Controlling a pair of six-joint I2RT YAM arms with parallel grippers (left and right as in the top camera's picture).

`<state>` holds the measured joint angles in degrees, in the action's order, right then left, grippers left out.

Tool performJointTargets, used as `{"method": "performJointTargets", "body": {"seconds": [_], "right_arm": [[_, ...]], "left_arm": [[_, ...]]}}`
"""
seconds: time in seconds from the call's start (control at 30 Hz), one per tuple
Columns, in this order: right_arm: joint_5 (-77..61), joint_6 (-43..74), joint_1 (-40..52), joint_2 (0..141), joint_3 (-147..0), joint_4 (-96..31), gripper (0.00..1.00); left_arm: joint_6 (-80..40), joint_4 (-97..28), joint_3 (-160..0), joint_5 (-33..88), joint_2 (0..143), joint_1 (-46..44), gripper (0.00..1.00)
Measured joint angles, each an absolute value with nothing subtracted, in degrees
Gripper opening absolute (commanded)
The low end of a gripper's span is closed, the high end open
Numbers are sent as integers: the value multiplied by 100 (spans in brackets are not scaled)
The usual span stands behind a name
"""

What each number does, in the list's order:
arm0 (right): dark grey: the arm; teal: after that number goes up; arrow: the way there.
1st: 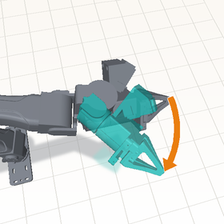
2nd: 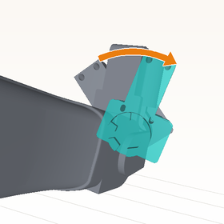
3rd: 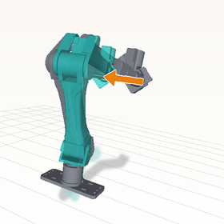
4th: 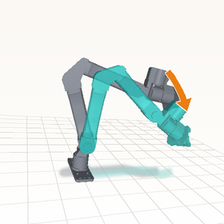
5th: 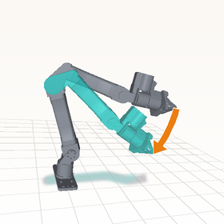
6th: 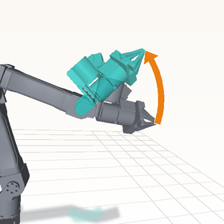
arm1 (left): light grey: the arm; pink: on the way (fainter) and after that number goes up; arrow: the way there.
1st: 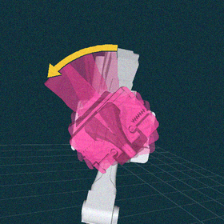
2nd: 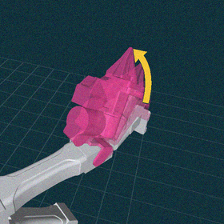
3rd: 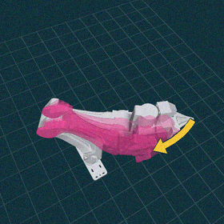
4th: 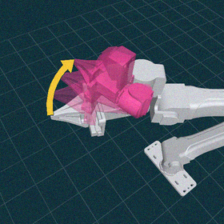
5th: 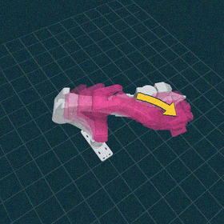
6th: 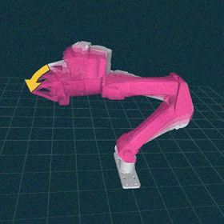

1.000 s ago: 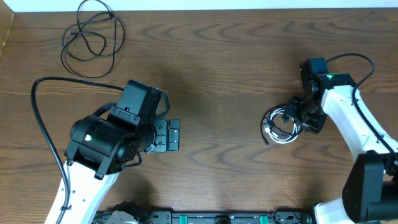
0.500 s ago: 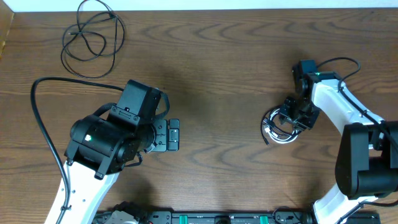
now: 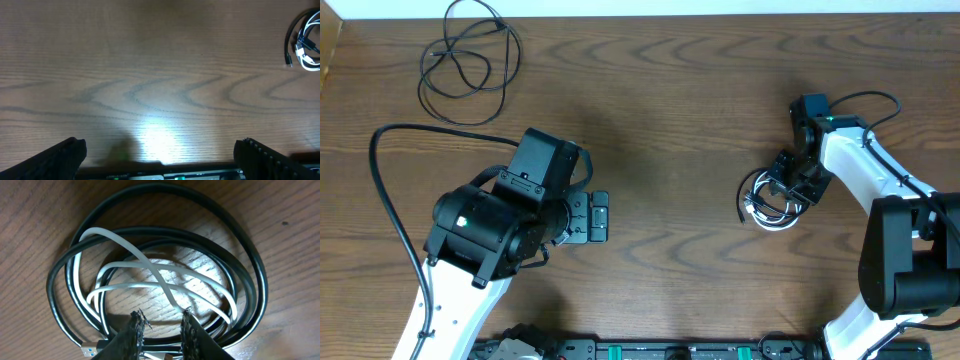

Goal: Untangle cables

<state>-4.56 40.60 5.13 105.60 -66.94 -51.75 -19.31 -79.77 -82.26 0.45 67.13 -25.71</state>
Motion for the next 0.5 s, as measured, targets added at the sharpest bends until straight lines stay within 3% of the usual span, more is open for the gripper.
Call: {"method": "performJointTargets", "body": {"seconds": [0.13,0.2,0.27,0.4,0.43,0.5], "right_arm": [[-471,4084,515,10560,-6694,-5177,41],[-445,3997,519,10560,-6687,-5175,39],[-292,3924,541,10560,-6643,-5179,29],[30,3806,558,10560,-6525,-5199,28],[95,3789,558,10560,-6514,-5201,25],[202,3750,558,10560,-6508,-5199,1]], "left_arm": [[-1931,-7977,-8226,45,6713,-2571,100],[-1931,-7977,-8226,45,6713,-2571,100],[-1931,-7977,-8226,45,6713,-2571,100],[-1931,-7977,-8226,45,6713,-2571,100],[-1931,-7977,-8226,45,6713,-2571,100],[-1931,-7977,-8226,45,6713,-2571,100]]}}
